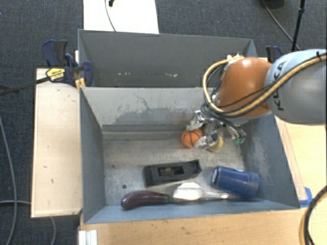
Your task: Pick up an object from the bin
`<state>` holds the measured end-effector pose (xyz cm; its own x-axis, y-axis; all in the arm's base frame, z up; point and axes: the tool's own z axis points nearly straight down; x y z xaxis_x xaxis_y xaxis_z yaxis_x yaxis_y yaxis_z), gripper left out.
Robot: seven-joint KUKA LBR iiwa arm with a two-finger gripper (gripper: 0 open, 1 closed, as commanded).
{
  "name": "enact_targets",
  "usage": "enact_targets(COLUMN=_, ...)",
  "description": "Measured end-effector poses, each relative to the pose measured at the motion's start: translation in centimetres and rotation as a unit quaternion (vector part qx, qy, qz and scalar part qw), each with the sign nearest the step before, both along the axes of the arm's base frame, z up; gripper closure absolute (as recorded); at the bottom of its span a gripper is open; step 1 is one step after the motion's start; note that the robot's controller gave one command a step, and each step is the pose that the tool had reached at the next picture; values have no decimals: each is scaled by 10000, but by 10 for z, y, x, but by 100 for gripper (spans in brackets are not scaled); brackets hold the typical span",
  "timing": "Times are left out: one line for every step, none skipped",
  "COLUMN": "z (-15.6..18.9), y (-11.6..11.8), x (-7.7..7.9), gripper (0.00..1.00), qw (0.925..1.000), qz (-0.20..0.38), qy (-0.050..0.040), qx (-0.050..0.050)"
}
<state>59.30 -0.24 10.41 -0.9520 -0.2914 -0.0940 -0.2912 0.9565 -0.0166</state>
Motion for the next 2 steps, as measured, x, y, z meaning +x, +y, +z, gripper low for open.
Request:
enact_targets(z=0, y=0, x=0, gripper=100, qw=10000, qz=-2, qy=0, qx=1)
enact_targets(z=0, y=0, x=0, gripper=100, qw=10000, qz=-5, qy=1, qx=1)
